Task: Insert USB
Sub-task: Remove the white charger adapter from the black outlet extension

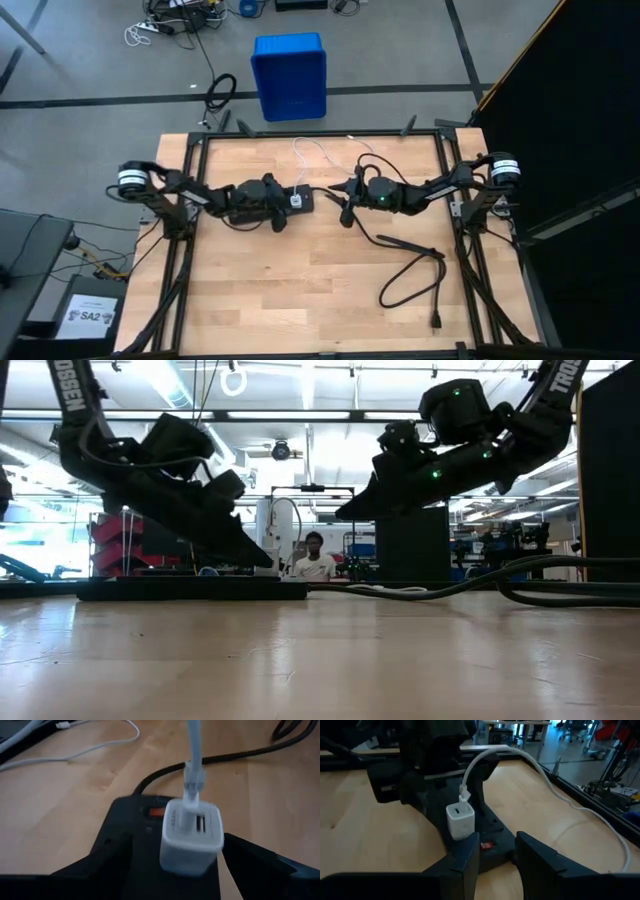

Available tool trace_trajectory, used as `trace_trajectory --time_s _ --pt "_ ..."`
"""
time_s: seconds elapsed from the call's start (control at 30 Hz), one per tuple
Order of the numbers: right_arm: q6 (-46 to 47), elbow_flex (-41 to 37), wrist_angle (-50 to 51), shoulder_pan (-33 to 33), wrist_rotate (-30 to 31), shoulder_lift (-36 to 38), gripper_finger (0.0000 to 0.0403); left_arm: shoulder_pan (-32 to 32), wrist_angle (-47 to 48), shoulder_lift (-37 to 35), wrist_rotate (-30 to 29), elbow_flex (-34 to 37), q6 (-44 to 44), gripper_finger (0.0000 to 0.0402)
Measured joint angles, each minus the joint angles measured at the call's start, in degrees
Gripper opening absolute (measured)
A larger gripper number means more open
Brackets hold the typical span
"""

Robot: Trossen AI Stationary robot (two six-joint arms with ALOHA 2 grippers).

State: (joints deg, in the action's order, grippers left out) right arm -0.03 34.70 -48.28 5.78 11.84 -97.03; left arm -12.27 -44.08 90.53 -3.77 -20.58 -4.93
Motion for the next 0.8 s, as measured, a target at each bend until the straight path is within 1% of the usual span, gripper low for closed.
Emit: trace_trajectory --time_s 0.2,0.43,0.6,0.8 --pt "0.0 0.0 0.0 0.0 0.0 -0.3 0.0105 0.0 -0.7 3.1 0.2 -2.3 0.3 0.029" --pt "0.2 0.0 0.6 0.0 0.0 -0.4 0.0101 0.0 -1.5 2.6 0.4 -2.2 0.3 0.029" --pt "0.2 0.0 1.3 0.0 0.0 -0.4 0.0101 0.0 0.0 2.1 3.1 -1.9 0.3 0.029" --pt "0.1 -0.1 1.4 0.0 0.0 -0.4 0.0101 -0.1 0.7 2.0 3.3 -1.9 1.6 0.029"
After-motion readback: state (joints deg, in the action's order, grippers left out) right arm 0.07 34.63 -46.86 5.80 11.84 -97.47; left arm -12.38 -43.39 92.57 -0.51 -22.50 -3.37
